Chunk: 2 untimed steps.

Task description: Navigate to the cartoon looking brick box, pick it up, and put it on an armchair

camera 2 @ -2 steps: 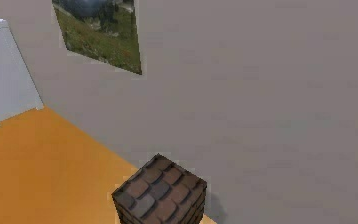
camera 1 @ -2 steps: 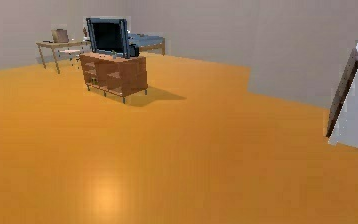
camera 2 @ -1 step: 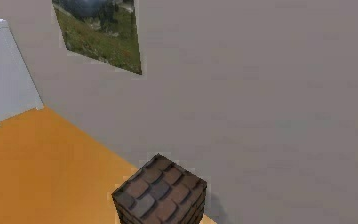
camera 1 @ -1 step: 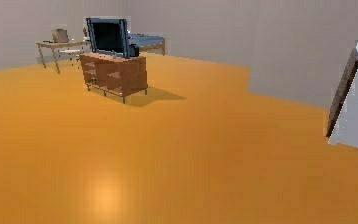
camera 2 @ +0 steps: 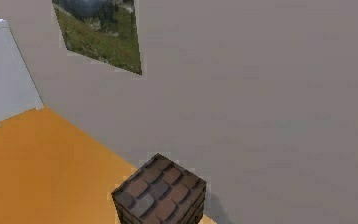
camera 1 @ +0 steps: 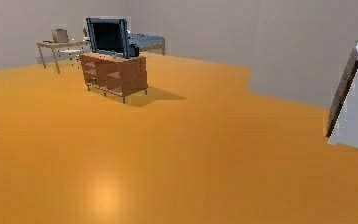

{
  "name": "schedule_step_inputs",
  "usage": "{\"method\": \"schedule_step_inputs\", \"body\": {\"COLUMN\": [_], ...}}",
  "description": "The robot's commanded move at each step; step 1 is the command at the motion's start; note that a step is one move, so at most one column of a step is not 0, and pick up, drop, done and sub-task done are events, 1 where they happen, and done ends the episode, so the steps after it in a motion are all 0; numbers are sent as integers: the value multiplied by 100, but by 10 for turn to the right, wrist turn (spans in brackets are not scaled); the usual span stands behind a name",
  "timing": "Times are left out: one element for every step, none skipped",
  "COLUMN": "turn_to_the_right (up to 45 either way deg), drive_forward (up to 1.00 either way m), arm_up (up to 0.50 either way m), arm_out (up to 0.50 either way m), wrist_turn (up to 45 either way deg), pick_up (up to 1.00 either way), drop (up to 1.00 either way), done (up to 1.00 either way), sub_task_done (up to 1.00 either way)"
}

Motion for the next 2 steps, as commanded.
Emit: {"method": "schedule_step_inputs", "body": {"turn_to_the_right": [0, 0], "drive_forward": [0, 0], "arm_up": [0, 10], "arm_out": [0, 0], "wrist_turn": [0, 0], "pick_up": [100, 0], "drop": [0, 0], "done": [0, 0], "sub_task_done": [0, 0]}}
